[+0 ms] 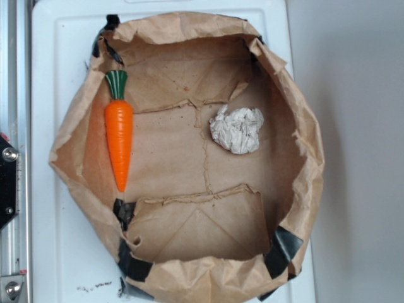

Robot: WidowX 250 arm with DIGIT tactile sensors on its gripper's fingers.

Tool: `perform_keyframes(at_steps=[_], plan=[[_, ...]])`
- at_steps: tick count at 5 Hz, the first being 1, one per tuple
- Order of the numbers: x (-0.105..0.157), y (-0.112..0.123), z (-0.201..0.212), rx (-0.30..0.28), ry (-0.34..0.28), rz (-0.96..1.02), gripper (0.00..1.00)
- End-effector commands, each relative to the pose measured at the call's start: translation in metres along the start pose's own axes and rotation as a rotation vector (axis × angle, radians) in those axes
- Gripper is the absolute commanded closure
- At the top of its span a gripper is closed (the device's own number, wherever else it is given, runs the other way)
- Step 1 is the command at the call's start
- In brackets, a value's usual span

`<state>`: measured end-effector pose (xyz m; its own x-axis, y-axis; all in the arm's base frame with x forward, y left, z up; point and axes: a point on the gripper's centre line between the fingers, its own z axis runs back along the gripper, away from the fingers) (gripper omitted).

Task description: Grab the carrot.

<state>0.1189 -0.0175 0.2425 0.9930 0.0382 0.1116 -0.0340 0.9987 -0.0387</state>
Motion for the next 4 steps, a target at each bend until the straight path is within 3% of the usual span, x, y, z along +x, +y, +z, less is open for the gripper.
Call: perform_keyframes(at_steps=[1,2,3,4], plan=[[0.0,0.0,0.0,0.0,0.0,0.0,0.0],[0.035,-0.015,-0.008,-0.01,-0.028,0.064,0.0],[0.066,-0.017,-0.02,0.023,-0.04,0.133,0.0],[0.109,-0.008,-0.045,0.024,-0.116,0.281,0.0]])
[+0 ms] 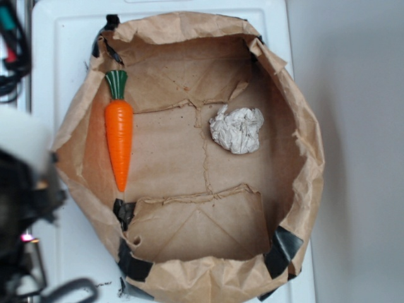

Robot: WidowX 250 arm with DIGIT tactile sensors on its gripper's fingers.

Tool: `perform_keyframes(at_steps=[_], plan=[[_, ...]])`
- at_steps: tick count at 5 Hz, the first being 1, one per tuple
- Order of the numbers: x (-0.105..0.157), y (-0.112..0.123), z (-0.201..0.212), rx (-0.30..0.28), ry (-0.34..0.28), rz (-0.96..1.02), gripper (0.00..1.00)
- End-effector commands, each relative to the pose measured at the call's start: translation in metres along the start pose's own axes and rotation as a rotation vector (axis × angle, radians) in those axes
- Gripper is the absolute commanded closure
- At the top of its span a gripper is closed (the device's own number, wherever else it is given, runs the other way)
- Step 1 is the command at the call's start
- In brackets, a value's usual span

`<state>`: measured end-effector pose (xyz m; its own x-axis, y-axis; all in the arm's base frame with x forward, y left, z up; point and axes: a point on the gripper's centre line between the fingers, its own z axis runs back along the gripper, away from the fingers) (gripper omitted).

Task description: Grab the carrot.

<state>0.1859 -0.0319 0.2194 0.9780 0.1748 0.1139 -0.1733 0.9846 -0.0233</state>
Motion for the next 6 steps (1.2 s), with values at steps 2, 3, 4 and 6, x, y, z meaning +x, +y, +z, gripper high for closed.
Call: perform_keyframes(at_steps=[2,3,4,6], plan=[[0.095,0.022,-0.04,0.029,-0.215,0.479,0.0],[0.09,0.029,-0.039,0.086,-0.257,0.687,0.0],[0.09,0.029,-0.039,0.086,-0.257,0.687,0.0],[0.09,0.029,-0.039,0.086,-0.257,0.687,0.0]])
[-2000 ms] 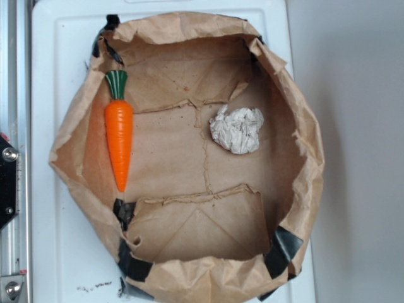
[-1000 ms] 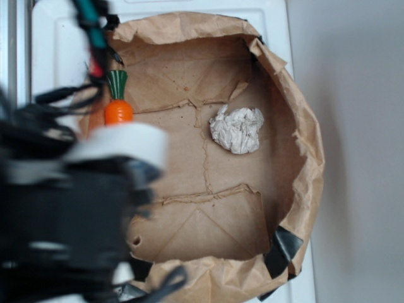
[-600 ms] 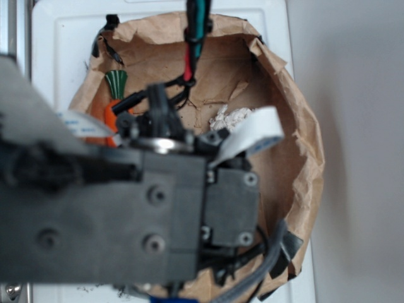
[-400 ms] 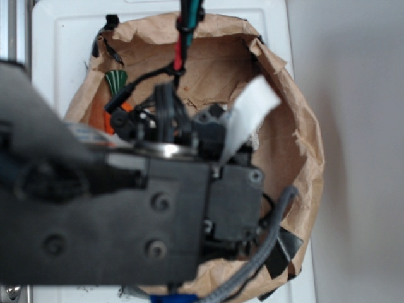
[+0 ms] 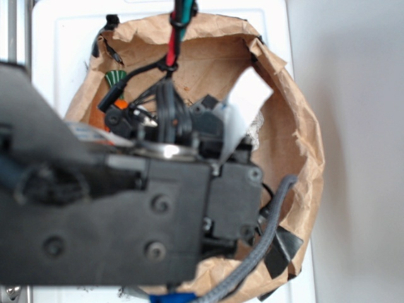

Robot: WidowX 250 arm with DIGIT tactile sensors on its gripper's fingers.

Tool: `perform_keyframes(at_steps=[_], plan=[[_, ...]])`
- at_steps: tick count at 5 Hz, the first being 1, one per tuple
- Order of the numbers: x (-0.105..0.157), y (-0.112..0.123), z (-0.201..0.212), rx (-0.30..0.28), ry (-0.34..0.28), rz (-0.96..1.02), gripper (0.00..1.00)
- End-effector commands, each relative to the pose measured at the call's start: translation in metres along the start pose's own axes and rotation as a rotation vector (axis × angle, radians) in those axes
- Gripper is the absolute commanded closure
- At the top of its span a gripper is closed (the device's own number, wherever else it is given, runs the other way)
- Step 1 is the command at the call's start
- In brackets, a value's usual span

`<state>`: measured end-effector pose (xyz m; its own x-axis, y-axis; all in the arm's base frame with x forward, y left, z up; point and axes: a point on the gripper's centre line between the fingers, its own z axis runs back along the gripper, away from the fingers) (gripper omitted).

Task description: Grab the carrot.

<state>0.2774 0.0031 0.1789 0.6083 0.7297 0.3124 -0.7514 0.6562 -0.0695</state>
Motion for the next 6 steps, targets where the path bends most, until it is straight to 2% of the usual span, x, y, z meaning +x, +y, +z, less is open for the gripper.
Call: perform_keyframes(at_steps=[1,2,3,4,5,6], plan=[[0.0,0.025,0.007,0.045,-0.083,0.074,0.0],[-0.004,0.025,-0.023,0.182,-0.095,0.124,0.0],[-0.006,0.03,-0.039,0.22,-0.107,0.118,0.0],[0.007,0.027,-0.058,0.251,-0.059,0.112,0.0],[0.02,0.037,-0.063,0.187,0.028,0.182,0.0],[0.033,0.052,-0.067,0.092,0.186,0.257,0.0]])
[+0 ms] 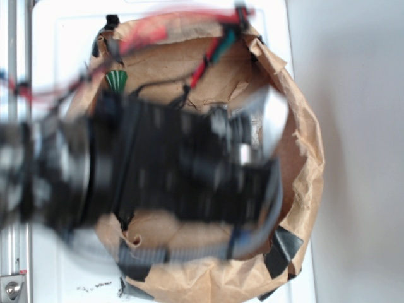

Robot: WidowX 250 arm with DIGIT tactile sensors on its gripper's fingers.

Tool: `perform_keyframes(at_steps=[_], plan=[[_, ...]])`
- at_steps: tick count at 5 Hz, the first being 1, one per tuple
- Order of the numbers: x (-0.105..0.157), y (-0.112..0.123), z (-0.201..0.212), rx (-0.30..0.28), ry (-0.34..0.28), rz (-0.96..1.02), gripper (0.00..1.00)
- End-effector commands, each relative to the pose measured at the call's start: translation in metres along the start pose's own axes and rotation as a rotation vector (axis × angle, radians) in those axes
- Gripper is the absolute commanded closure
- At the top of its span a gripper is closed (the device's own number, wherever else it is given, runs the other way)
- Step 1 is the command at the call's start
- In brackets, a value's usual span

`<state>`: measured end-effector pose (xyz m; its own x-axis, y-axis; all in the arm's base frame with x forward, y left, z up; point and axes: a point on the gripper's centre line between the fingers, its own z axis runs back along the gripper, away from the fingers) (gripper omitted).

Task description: Grab the carrot.

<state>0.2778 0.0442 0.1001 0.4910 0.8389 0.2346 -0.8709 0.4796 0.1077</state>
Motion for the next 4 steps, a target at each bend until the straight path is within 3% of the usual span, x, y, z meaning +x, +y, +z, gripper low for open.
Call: perform_keyframes(at_steps=[1,3,4], plan=[[0.023,0.021,0.003,-0.088,0.192,0.078,0.0],[0.001,0.029,-0.019,-0.042,0.137,0.059,0.0],[0.002,0.033,-0.034,-0.007,0.142,0.042,0.0]])
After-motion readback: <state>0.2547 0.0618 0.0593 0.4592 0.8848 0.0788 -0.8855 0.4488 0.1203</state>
